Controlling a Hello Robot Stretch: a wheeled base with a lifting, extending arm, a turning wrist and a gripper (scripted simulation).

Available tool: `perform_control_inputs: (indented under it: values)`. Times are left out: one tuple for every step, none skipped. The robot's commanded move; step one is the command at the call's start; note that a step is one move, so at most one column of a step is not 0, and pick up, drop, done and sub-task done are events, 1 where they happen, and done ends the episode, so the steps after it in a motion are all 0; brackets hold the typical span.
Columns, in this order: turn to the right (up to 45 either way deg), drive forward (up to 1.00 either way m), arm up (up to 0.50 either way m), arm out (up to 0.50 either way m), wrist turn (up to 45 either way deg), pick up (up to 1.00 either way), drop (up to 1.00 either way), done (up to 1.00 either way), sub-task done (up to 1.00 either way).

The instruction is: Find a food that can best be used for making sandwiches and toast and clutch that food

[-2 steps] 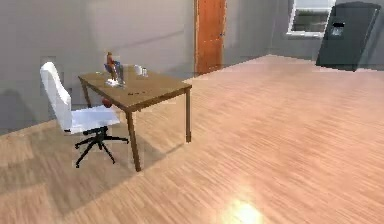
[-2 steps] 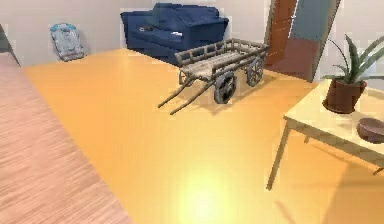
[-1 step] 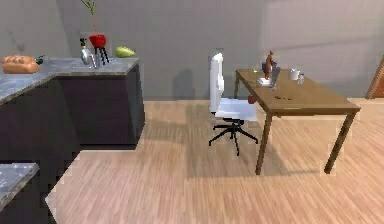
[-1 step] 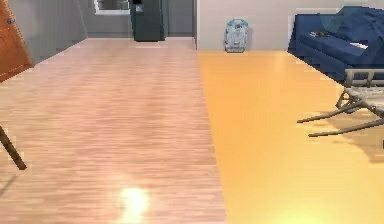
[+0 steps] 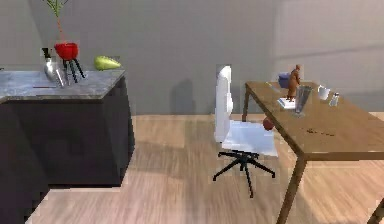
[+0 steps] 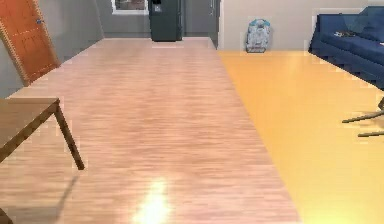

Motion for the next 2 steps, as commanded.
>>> perform_control_inputs:
  values:
    - [-45.0, 0.0, 0.0, 0.0, 0.0, 0.0, 0.0, 0.0, 0.0]
    - [-12.0, 0.0, 0.0, 0.0, 0.0, 0.0, 0.0, 0.0, 0.0]
